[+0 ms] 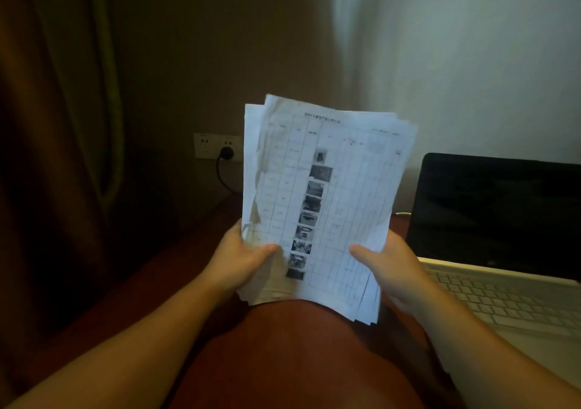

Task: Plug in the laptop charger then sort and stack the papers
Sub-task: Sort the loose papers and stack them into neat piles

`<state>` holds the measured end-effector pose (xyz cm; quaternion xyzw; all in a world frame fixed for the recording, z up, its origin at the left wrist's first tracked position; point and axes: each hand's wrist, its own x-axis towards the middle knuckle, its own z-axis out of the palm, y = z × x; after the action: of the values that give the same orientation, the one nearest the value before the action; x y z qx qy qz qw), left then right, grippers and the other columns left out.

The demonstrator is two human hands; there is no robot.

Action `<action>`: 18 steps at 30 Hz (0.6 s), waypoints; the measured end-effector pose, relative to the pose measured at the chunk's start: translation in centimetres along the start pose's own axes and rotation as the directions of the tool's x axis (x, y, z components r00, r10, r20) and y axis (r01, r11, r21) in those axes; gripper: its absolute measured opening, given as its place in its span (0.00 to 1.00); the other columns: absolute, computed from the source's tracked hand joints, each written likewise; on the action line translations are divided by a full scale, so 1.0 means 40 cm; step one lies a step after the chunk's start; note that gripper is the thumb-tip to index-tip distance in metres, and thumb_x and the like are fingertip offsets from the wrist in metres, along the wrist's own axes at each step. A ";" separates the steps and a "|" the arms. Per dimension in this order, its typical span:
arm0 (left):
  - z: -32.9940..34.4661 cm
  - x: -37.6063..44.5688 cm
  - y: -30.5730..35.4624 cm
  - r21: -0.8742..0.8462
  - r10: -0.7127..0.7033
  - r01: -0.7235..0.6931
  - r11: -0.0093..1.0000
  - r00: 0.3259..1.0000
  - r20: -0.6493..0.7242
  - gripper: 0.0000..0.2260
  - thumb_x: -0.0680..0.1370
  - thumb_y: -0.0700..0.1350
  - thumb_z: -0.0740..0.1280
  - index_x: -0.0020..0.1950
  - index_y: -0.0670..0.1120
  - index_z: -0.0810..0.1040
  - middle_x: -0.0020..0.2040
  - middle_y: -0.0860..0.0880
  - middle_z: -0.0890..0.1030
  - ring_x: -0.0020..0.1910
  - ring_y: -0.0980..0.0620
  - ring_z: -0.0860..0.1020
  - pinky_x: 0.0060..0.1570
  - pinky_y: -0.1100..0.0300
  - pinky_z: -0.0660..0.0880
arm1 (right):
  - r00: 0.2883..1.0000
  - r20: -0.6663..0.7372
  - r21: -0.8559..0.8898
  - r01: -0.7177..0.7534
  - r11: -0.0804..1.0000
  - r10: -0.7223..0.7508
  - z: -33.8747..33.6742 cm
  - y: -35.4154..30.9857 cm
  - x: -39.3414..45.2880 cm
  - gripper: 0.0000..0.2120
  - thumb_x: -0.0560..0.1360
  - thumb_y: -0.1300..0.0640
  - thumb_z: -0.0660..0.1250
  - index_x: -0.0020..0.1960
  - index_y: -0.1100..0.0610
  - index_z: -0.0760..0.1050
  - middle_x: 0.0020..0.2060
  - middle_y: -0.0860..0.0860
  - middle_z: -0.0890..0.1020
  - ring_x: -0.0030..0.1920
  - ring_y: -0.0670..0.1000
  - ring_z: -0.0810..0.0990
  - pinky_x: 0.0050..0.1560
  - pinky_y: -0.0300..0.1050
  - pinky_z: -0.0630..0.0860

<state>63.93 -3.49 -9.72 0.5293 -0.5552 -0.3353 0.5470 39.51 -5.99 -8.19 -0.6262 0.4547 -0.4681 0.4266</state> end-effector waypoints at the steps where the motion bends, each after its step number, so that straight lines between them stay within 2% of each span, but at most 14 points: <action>1: 0.003 0.000 0.002 0.019 0.020 -0.021 1.000 1.000 0.012 0.18 0.76 0.39 0.72 0.57 0.59 0.73 0.56 0.56 0.81 0.58 0.55 0.80 0.56 0.57 0.79 | 1.000 -0.011 -0.012 0.018 1.000 -0.018 0.002 -0.001 -0.001 0.14 0.78 0.59 0.67 0.58 0.43 0.72 0.48 0.37 0.79 0.48 0.41 0.79 0.40 0.36 0.74; 3: 0.009 -0.002 0.001 0.047 0.038 -0.040 0.998 0.999 0.031 0.20 0.76 0.39 0.72 0.60 0.59 0.71 0.58 0.56 0.80 0.59 0.55 0.79 0.56 0.56 0.79 | 1.000 -0.019 -0.002 0.024 1.000 -0.025 0.001 0.002 -0.004 0.14 0.78 0.59 0.67 0.55 0.41 0.71 0.47 0.36 0.79 0.47 0.40 0.79 0.37 0.35 0.74; 6: 0.007 -0.014 -0.018 0.036 0.020 -0.021 0.999 0.999 0.040 0.27 0.75 0.39 0.73 0.66 0.60 0.67 0.62 0.56 0.78 0.62 0.54 0.77 0.60 0.52 0.78 | 0.998 0.053 0.094 -0.028 0.995 0.024 -0.009 0.014 -0.013 0.19 0.77 0.61 0.69 0.61 0.42 0.71 0.52 0.41 0.82 0.53 0.45 0.81 0.43 0.39 0.76; 8: 0.005 -0.017 -0.028 0.044 0.010 -0.012 0.999 0.999 0.050 0.29 0.73 0.39 0.75 0.65 0.63 0.66 0.63 0.56 0.77 0.64 0.54 0.76 0.62 0.48 0.77 | 0.992 0.111 0.112 -0.068 0.991 0.056 -0.021 0.023 -0.020 0.24 0.75 0.63 0.70 0.65 0.43 0.70 0.55 0.42 0.82 0.55 0.46 0.81 0.46 0.42 0.77; 10: 0.002 -0.015 -0.032 0.054 -0.017 0.014 0.998 0.999 0.047 0.27 0.73 0.41 0.76 0.63 0.62 0.68 0.62 0.57 0.78 0.64 0.53 0.76 0.62 0.46 0.77 | 0.990 0.127 0.098 -0.077 0.992 0.065 -0.028 0.031 -0.023 0.26 0.75 0.65 0.70 0.66 0.43 0.69 0.56 0.42 0.81 0.56 0.46 0.80 0.48 0.43 0.78; 12: 0.000 -0.012 -0.035 0.034 -0.048 0.046 0.998 0.996 0.078 0.24 0.73 0.41 0.76 0.62 0.61 0.71 0.62 0.56 0.79 0.63 0.51 0.78 0.60 0.45 0.78 | 0.991 0.107 0.109 -0.086 0.990 0.074 -0.026 0.034 -0.027 0.25 0.76 0.65 0.68 0.66 0.44 0.69 0.55 0.41 0.80 0.56 0.46 0.79 0.47 0.42 0.77; 15: 0.005 -0.015 -0.034 -0.020 -0.044 0.046 0.999 0.993 0.108 0.24 0.74 0.39 0.74 0.62 0.61 0.71 0.62 0.55 0.80 0.62 0.52 0.79 0.59 0.48 0.79 | 0.996 0.040 0.108 -0.079 0.991 0.075 -0.016 0.030 -0.032 0.23 0.77 0.65 0.67 0.64 0.43 0.68 0.51 0.39 0.79 0.49 0.43 0.78 0.41 0.39 0.75; 18: 0.018 -0.014 -0.021 -0.112 -0.011 0.015 0.994 0.999 0.040 0.26 0.75 0.37 0.73 0.63 0.61 0.69 0.62 0.54 0.80 0.61 0.53 0.79 0.59 0.49 0.79 | 1.000 -0.022 0.116 -0.017 0.993 0.020 -0.014 0.008 -0.034 0.22 0.77 0.67 0.67 0.61 0.43 0.69 0.49 0.38 0.79 0.46 0.40 0.79 0.41 0.37 0.76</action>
<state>63.35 -3.30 -10.79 0.4945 -0.5426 -0.3801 0.5627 38.72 -4.80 -8.67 -0.5907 0.4374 -0.4971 0.4611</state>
